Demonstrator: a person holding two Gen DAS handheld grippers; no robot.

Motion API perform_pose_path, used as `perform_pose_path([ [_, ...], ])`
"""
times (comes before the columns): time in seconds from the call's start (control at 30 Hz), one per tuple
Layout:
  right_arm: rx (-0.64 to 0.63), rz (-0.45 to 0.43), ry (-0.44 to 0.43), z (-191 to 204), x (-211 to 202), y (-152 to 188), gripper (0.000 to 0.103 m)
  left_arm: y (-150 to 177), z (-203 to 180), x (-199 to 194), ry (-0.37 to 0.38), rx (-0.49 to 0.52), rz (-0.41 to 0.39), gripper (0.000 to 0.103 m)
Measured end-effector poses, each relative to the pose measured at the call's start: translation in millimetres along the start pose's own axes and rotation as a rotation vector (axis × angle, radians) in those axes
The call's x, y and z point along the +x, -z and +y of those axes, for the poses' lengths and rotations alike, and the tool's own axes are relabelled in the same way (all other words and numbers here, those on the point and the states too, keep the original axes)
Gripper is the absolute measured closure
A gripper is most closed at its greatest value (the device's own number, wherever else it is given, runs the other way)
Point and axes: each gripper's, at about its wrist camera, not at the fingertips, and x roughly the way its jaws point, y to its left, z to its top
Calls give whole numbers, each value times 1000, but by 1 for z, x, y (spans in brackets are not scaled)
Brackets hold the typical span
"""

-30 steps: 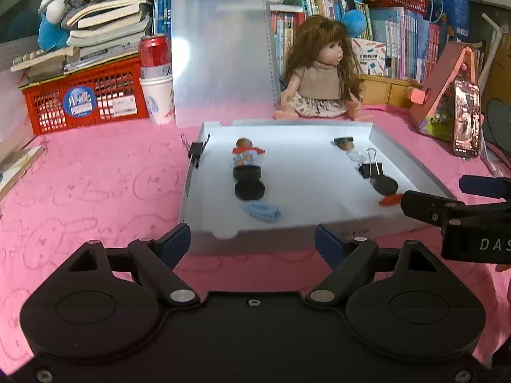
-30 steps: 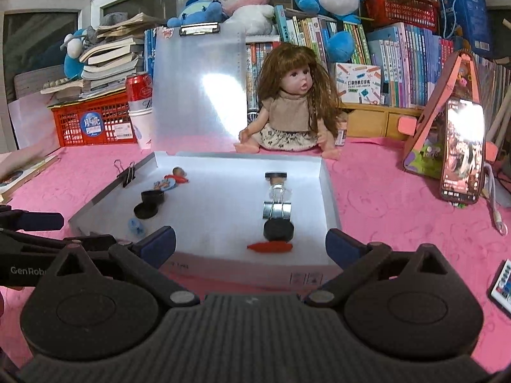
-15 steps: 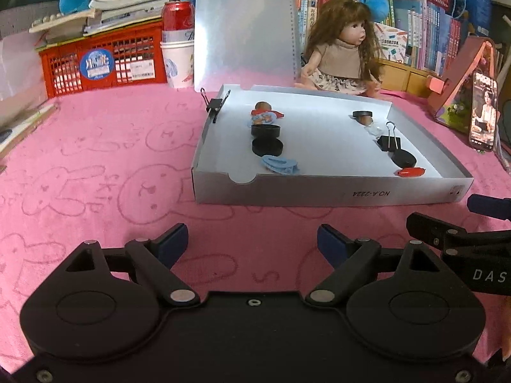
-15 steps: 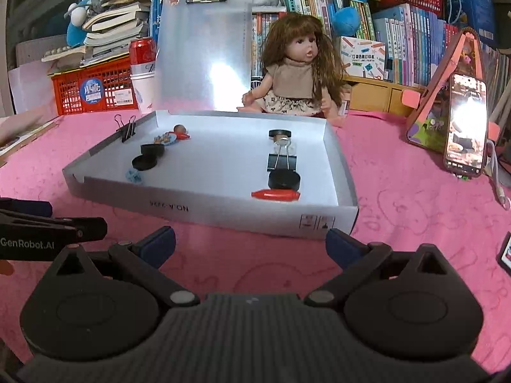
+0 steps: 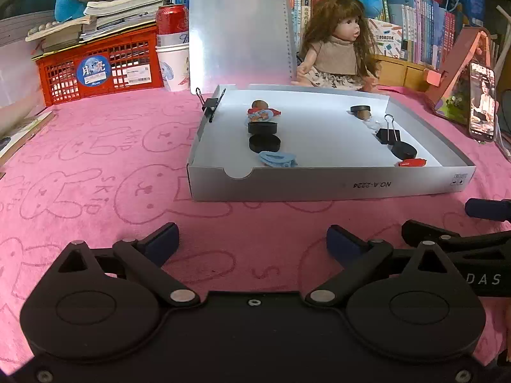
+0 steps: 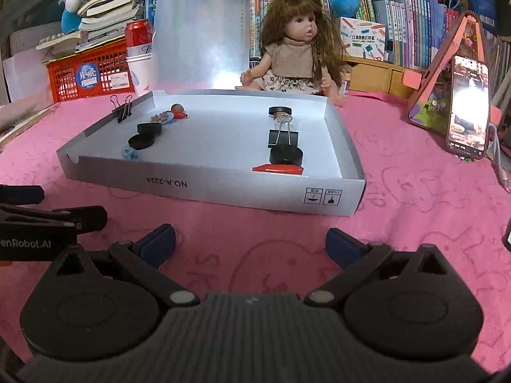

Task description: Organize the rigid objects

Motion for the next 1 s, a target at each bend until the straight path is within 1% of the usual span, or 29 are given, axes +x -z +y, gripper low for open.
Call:
perform_pose_path([
  [0.23,2,0,-2,-1,-1,0,0,0,0,1,-12,-2,6,0],
  [1.0,2,-1,-2,-1,0,1,0,3,1,-2,-25,-9,-5,0],
])
